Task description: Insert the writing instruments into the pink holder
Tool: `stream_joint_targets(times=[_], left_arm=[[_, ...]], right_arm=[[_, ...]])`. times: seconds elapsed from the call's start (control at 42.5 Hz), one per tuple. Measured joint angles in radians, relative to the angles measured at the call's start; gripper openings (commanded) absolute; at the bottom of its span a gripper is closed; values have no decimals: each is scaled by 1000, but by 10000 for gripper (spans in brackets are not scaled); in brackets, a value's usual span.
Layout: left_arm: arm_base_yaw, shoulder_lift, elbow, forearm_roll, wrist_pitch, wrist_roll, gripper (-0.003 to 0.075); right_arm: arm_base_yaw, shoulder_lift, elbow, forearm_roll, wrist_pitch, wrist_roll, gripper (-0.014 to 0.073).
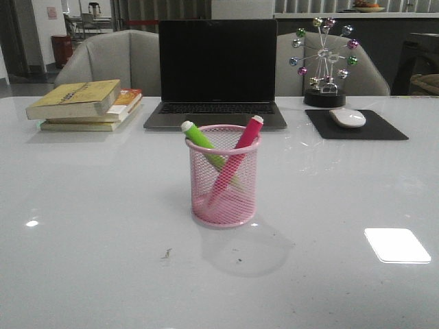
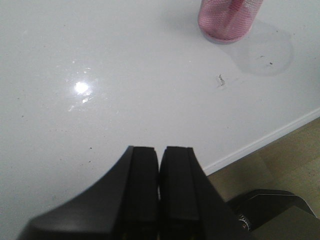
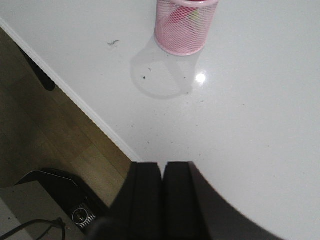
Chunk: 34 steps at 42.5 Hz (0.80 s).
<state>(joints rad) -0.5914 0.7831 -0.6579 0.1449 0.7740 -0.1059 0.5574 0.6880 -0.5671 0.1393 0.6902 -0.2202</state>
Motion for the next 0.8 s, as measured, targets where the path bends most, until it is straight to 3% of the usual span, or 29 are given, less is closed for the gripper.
stream_joint_targets(times=[0.541, 0.8], left_arm=[[8, -36, 8, 2, -12, 0, 96], [254, -294, 119, -77, -184, 32, 100]], right_arm=[[0, 0, 0, -2, 4, 0, 57], [0, 0, 0, -2, 5, 0, 57]])
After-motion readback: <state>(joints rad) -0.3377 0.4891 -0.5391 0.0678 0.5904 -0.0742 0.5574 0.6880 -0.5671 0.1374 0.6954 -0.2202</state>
